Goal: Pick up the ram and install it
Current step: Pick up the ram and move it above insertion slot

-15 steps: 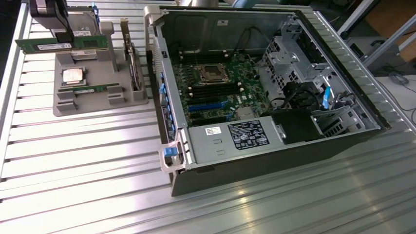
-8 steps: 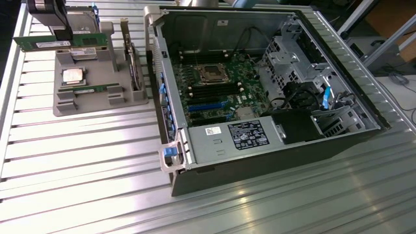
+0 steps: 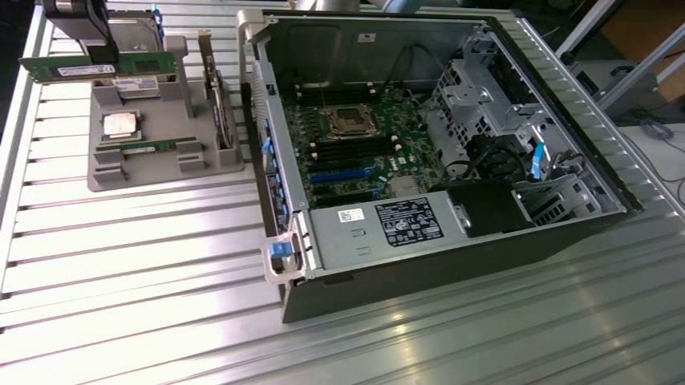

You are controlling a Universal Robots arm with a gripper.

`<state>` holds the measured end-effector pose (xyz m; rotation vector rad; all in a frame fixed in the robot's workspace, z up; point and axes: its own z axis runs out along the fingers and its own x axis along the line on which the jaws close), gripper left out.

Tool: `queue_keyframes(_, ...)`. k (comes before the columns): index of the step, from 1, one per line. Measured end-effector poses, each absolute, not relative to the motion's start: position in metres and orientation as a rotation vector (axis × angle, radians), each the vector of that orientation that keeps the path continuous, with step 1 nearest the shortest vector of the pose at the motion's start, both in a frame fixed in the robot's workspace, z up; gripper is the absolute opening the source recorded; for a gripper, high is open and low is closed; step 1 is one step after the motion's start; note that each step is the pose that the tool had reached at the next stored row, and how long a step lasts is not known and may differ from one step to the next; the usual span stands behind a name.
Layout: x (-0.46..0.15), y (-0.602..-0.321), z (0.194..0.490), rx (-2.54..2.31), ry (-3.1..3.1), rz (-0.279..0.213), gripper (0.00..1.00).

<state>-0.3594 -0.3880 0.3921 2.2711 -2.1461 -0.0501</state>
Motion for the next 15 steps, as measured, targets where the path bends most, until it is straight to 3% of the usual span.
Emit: queue_keyframes(15,-0.3594,-0.3880,0.3999,2.271,-2.146,-0.050,0.12)
